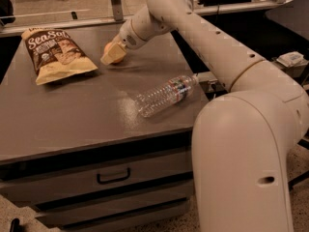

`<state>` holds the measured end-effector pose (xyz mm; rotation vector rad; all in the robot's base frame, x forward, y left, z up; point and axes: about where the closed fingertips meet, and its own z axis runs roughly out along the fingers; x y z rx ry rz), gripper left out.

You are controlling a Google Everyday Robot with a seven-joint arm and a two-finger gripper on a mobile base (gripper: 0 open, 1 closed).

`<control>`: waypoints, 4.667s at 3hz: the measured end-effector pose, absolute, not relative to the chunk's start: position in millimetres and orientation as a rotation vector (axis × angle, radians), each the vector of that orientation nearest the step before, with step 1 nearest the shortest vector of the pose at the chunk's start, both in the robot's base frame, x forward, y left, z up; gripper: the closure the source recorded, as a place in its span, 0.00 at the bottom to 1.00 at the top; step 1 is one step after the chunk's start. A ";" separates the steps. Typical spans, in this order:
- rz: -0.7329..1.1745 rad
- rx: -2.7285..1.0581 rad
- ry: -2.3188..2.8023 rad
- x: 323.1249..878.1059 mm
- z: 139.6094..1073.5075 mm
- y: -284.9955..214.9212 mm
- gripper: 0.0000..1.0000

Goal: Move orange near water bottle

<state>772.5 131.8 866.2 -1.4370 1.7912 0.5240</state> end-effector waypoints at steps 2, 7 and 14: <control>0.537 -1.582 1.731 751.2 885.6 115.1 0.85; 0.513 -1.626 2.009 643.1 882.0 55.6 0.84; 0.482 -1.527 2.062 621.0 897.6 43.9 0.00</control>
Offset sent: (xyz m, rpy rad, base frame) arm -0.0371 -0.0428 0.0512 -0.0956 -0.0260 0.2028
